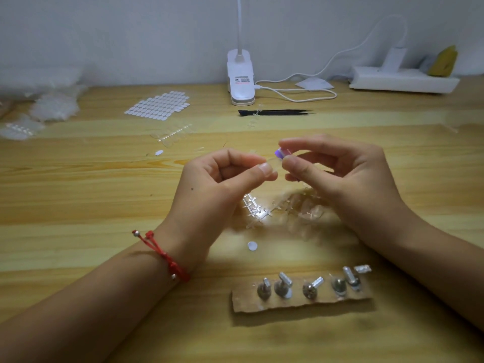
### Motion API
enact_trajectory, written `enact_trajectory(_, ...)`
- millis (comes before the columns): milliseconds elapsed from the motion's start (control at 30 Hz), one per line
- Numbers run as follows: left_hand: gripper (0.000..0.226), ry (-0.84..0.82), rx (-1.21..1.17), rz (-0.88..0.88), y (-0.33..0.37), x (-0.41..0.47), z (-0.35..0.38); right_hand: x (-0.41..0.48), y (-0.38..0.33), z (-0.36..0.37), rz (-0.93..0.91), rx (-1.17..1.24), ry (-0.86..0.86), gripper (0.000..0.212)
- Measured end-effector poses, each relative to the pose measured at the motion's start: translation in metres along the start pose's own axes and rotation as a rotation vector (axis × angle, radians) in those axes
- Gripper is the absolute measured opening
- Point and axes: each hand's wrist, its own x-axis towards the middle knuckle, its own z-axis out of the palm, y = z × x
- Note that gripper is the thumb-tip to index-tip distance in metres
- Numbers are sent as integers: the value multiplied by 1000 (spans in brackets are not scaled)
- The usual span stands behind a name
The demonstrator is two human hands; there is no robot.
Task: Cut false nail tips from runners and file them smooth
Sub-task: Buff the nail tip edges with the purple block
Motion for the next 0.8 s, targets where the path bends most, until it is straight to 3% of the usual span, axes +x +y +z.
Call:
enact_trajectory(167, 13, 0, 1, -6, 0, 0, 0, -1, -5, 1, -56, 70, 22, 20)
enact_trajectory(300, 15, -17, 4, -5, 1, 0, 0, 2, -1, -2, 73, 102, 33, 23)
enact_trajectory(400, 15, -8, 7, -2, 1, 0, -1, 2, -4, -2, 1, 165, 35, 23)
enact_trajectory(567, 13, -9, 7, -21, 1, 0, -1, 3, 2, -2, 22, 112, 32, 25)
enact_trajectory(633, 12, 7, -12, -47, 1, 2, -2, 3, 0, -4, -65, 117, 49, 30)
enact_trajectory(733, 7, 8, -41, -73, 0, 4, -4, -4, 0, 1, -336, -88, -30, 47)
enact_trajectory(800, 4, -18, -40, -80, 0, 3, -5, -4, 4, 1, -373, -155, -20, 49)
